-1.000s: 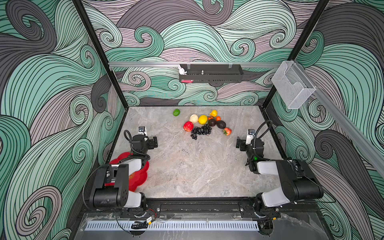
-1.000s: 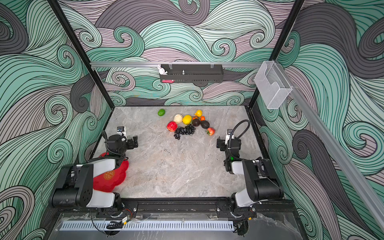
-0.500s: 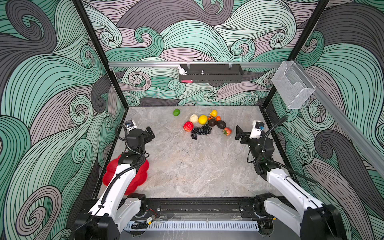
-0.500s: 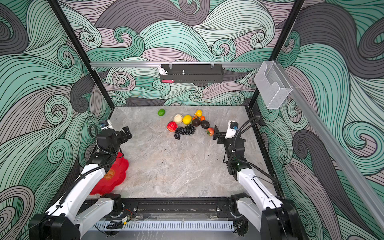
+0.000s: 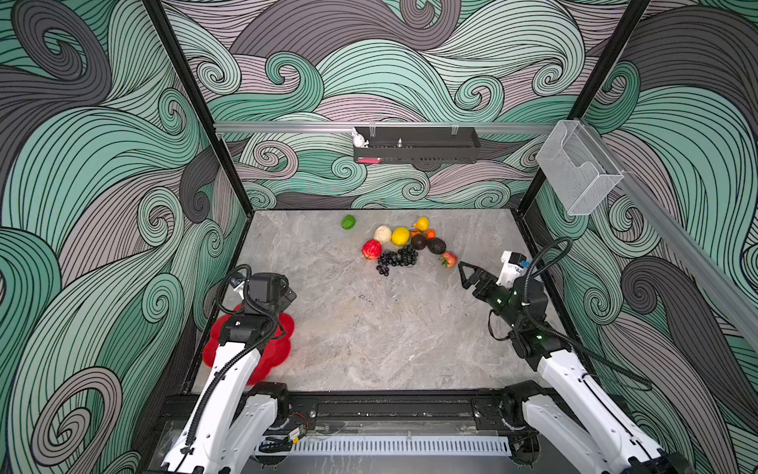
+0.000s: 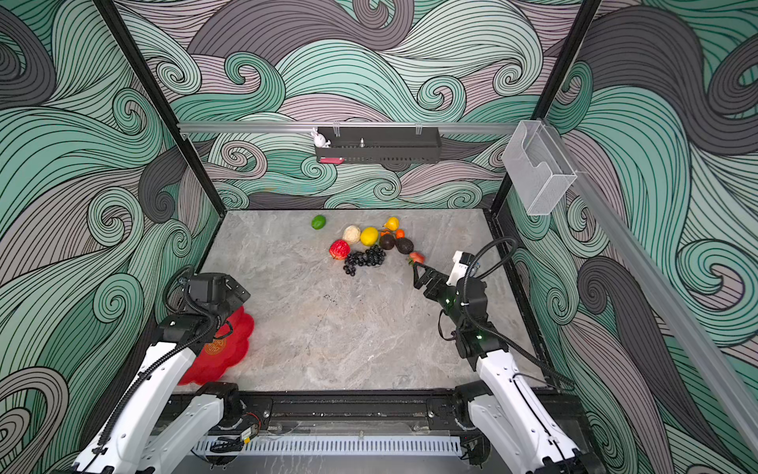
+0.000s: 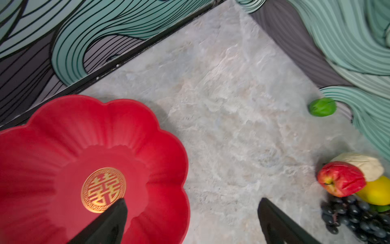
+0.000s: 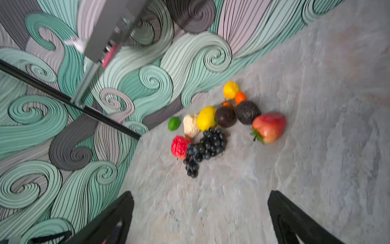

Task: Arrange fruit in a fruit bowl
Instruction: Move the fruit bowl to the center of the table.

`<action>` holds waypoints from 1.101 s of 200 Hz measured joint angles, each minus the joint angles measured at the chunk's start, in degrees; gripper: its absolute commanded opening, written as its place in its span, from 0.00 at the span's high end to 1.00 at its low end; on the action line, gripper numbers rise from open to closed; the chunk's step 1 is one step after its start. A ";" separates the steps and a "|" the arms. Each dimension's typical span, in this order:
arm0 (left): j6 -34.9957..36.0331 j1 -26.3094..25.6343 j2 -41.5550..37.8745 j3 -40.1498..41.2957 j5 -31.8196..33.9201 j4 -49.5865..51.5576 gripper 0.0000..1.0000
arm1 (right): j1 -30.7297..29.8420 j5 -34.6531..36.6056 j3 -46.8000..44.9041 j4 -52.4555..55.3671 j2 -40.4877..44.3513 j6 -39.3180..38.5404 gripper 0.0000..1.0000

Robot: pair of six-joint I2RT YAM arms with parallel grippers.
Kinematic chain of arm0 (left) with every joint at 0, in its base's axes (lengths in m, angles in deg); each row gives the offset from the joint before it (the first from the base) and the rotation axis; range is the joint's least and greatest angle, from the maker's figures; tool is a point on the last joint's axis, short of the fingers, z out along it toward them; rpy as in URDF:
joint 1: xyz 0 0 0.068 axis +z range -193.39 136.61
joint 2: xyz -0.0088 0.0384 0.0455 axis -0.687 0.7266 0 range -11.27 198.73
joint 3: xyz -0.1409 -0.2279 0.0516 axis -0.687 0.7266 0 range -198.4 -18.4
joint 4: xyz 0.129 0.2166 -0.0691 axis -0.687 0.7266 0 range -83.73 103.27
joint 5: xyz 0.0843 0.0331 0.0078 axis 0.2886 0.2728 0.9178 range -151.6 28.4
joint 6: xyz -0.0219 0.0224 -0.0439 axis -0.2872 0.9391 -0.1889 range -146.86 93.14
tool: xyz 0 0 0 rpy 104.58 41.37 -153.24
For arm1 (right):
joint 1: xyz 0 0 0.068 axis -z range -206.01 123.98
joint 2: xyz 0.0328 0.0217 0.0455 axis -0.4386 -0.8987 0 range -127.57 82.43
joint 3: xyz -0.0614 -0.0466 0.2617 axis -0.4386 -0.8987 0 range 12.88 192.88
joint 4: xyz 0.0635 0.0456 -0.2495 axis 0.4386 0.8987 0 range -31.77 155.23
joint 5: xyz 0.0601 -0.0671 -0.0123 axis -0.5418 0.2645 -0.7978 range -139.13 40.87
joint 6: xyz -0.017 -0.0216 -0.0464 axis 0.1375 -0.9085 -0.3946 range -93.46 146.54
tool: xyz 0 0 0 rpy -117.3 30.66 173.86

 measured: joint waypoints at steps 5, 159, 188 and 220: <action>-0.15 0.02 1.03 -0.35 0.02 1.01 0.01 | -0.31 -0.44 -0.26 0.48 0.04 -0.15 0.00; 2.56 -0.85 35.17 -7.74 -0.63 6.27 0.36 | -8.83 3.56 -7.85 2.93 -1.14 -2.34 0.00; 3.10 -1.14 37.97 -8.46 -0.74 5.99 0.36 | -9.33 4.07 -7.85 2.91 -0.70 -2.56 0.00; 3.39 -1.25 38.45 -8.52 -0.72 6.05 0.33 | -9.62 4.35 -7.85 2.91 -0.63 -2.58 0.00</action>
